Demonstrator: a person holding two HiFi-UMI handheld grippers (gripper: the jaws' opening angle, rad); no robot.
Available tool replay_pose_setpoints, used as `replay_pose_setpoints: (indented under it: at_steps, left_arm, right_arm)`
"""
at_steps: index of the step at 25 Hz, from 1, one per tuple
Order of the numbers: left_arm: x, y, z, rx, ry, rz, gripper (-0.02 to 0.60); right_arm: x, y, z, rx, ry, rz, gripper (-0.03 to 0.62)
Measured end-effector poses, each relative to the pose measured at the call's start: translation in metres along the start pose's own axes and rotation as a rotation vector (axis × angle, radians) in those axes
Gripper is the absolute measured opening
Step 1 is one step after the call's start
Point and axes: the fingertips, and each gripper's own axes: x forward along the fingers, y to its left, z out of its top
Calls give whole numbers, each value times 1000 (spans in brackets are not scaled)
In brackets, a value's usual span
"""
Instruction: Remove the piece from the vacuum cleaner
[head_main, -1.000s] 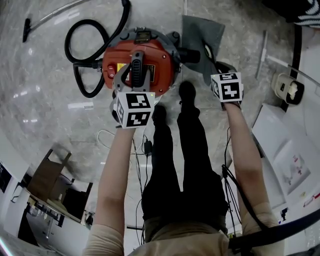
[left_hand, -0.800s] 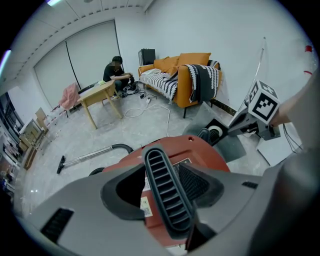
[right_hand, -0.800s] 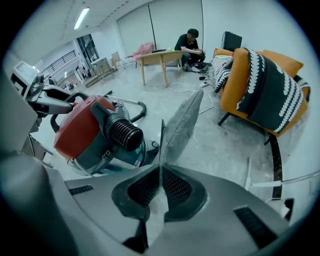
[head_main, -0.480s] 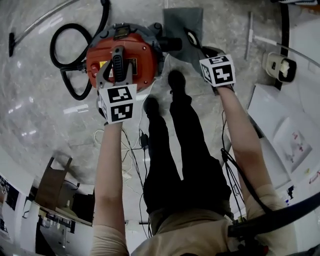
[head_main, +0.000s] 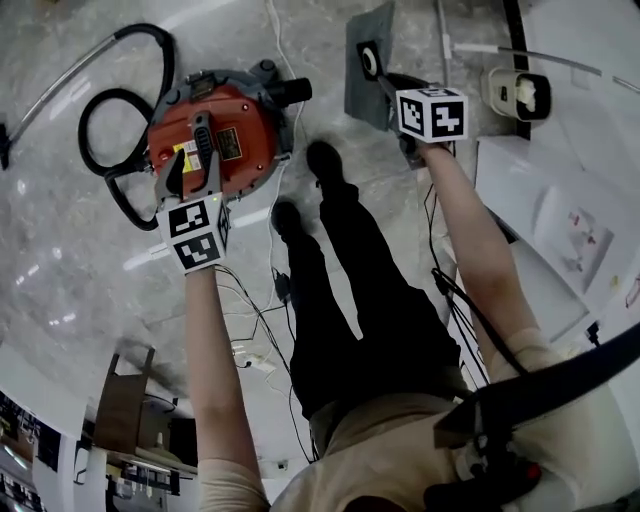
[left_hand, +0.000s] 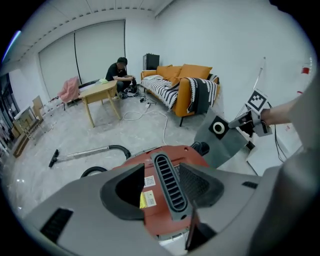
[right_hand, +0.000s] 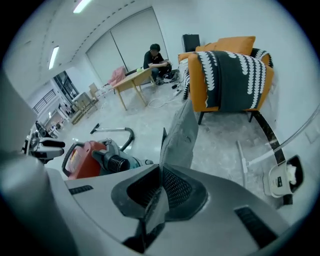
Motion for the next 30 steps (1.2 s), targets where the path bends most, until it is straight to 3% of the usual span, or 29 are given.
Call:
replay_pose_setpoints:
  at_steps: [5, 10, 13, 23, 27, 30]
  left_arm:
    - [-43, 6, 11, -2, -55, 13, 206]
    - [-91, -5, 21, -115, -100, -61, 206]
    - [-125, -7, 33, -137, -147, -72, 206]
    - [-235, -17, 77, -133, -266, -115, 201]
    - [-268, -32, 83, -93, -277, -142, 124]
    - [-290, -43, 86, -45, -270, -148, 5]
  right_arm:
    - [-42, -3, 26, 103, -94, -10, 23]
    - [-96, 5, 38, 153, -132, -8, 23]
    - [-132, 20, 45, 178, -161, 15, 23]
    - [-223, 103, 81, 117, -255, 151, 23]
    - [-252, 126, 85, 90, -263, 176, 23]
    - [-283, 143, 94, 79, -292, 196, 23]
